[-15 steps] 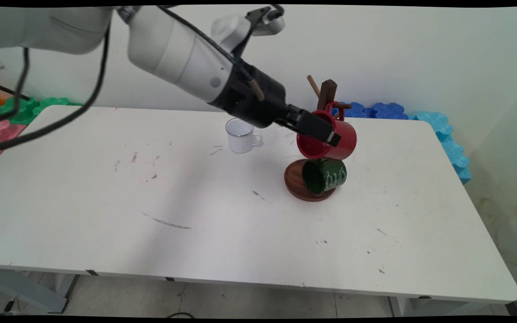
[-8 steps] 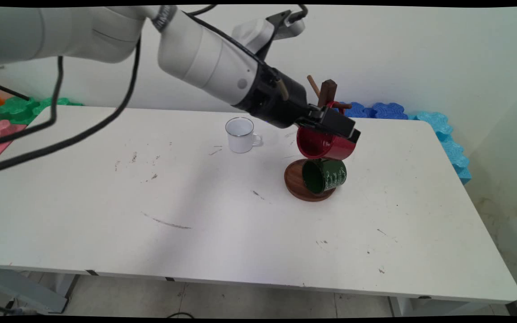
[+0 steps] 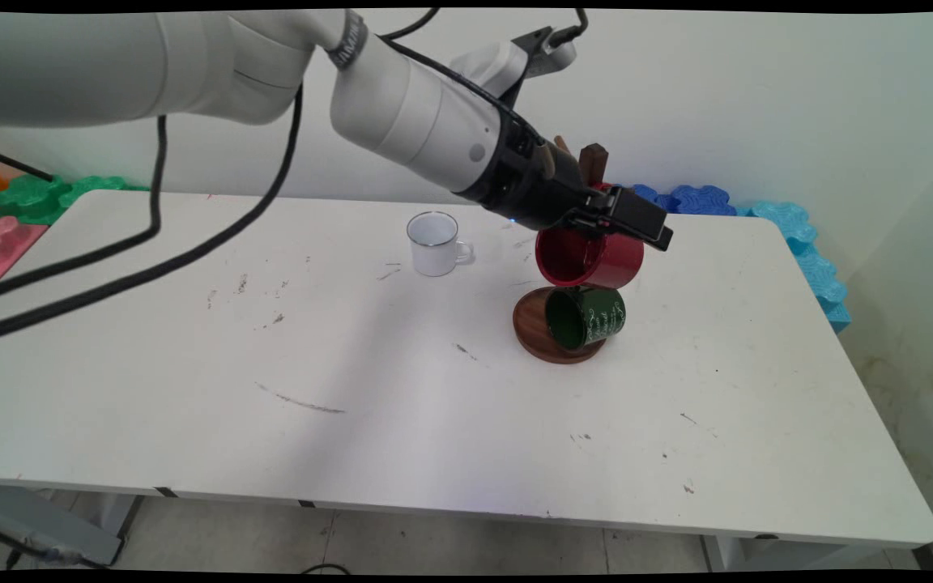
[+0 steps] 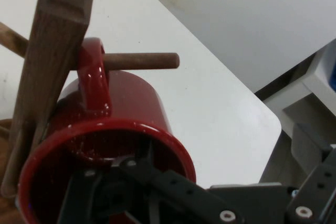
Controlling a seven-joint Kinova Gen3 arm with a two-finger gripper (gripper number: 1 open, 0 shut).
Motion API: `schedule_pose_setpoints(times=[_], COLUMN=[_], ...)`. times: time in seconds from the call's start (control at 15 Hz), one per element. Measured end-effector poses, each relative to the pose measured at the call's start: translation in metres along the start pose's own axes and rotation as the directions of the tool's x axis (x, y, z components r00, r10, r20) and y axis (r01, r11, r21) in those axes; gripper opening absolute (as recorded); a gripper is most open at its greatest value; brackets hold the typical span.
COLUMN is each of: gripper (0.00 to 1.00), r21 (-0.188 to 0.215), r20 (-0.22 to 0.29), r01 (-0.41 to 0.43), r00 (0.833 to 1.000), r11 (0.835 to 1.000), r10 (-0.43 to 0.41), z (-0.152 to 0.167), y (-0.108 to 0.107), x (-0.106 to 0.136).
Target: Pick up the red mug from the rack
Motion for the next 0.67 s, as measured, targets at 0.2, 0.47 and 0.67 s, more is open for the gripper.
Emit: schedule_pose_setpoints(times=[0.2,0.47,0.67], gripper=[1.00,1.00,1.00], r21=[0.008,0.019,0.023], r20=[-0.002,0.001,0.002], r01=[0.024,0.054,0.082], r00=[1.000,0.999,0.997], r11=[1.000,0.998,0.996], r10=[-0.024,-0.054,-0.082], z=[0.008,0.016,0.019], y=[-0.001,-0.001,0.000], x=[0.002,0.002,0.002])
